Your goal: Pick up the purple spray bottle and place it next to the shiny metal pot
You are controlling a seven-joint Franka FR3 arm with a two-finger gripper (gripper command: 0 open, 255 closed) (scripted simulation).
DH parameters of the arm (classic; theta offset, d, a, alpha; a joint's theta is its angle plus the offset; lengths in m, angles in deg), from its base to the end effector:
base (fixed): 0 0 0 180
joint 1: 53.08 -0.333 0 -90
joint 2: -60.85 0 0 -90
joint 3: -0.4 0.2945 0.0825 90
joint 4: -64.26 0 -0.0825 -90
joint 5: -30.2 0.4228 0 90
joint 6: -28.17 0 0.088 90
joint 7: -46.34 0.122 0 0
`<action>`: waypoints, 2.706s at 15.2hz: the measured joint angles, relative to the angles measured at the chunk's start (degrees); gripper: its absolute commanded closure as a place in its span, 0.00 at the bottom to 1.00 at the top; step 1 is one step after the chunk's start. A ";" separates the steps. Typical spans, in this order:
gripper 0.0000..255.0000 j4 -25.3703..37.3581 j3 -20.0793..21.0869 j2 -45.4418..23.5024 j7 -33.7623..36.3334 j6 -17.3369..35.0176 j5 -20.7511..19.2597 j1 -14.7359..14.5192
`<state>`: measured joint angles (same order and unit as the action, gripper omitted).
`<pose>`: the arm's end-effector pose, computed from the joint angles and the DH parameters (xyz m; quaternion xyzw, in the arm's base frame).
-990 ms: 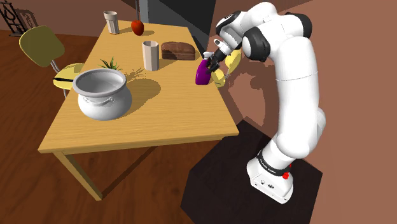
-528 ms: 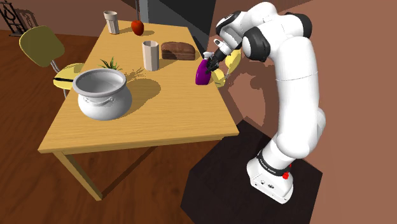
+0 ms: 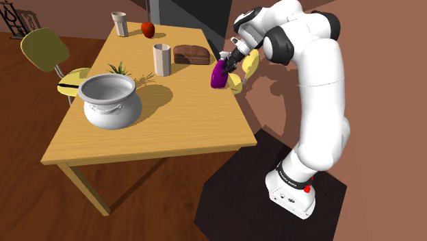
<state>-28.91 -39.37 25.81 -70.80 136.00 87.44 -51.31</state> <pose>0.5947 -0.3623 0.2730 -0.8528 -0.4455 -0.2424 0.1248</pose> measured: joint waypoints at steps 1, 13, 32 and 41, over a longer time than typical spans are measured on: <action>1.00 0.12 -0.17 0.35 0.33 -0.29 -0.29 -0.10; 1.00 3.11 -2.15 4.42 4.99 -4.94 -3.88 -0.90; 1.00 12.50 -3.84 7.88 12.50 -14.31 -7.44 0.00; 1.00 19.74 -3.92 7.60 16.08 -19.93 -7.54 2.08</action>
<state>-9.17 -43.29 33.41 -54.71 116.07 79.90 -49.23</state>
